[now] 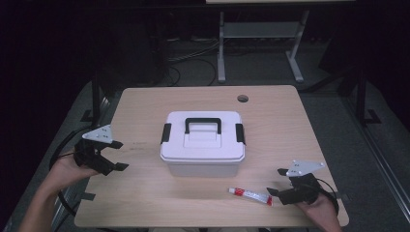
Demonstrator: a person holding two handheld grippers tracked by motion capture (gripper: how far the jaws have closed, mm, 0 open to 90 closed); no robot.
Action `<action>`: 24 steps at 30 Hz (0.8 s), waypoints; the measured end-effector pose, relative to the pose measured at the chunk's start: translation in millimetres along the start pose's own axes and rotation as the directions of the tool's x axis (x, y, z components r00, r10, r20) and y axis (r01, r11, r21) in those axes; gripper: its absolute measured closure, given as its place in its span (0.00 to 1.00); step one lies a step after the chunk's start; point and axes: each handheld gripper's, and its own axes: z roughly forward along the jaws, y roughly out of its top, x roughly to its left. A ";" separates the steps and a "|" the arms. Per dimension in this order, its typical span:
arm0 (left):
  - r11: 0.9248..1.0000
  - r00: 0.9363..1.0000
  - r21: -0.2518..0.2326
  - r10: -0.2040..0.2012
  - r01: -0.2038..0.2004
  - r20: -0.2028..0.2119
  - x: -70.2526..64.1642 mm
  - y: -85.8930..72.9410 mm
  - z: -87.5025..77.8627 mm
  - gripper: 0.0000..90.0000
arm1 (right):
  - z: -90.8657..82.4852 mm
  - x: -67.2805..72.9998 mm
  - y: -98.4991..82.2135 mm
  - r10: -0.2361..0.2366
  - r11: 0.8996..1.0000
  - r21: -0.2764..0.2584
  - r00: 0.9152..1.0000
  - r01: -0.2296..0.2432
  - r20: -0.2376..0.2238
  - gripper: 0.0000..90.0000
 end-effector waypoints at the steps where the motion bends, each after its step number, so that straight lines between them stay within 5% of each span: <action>1: 1.000 1.000 0.001 0.006 -0.006 0.011 2.1 7.4 -1.0 0.21 | 0.0 0.1 0.0 0.000 1.000 -0.001 1.000 0.000 -0.002 0.23; 13: 0.999 0.997 0.008 0.054 -0.054 0.053 9.5 41.8 1.3 0.22 | -0.3 0.8 -0.4 0.005 1.000 -0.001 1.000 -0.005 -0.011 0.23; 24: 0.993 0.988 0.043 0.104 -0.110 0.115 13.6 80.8 5.3 0.24 | 0.1 -0.2 0.2 -0.007 1.000 0.001 1.000 0.007 -0.014 0.23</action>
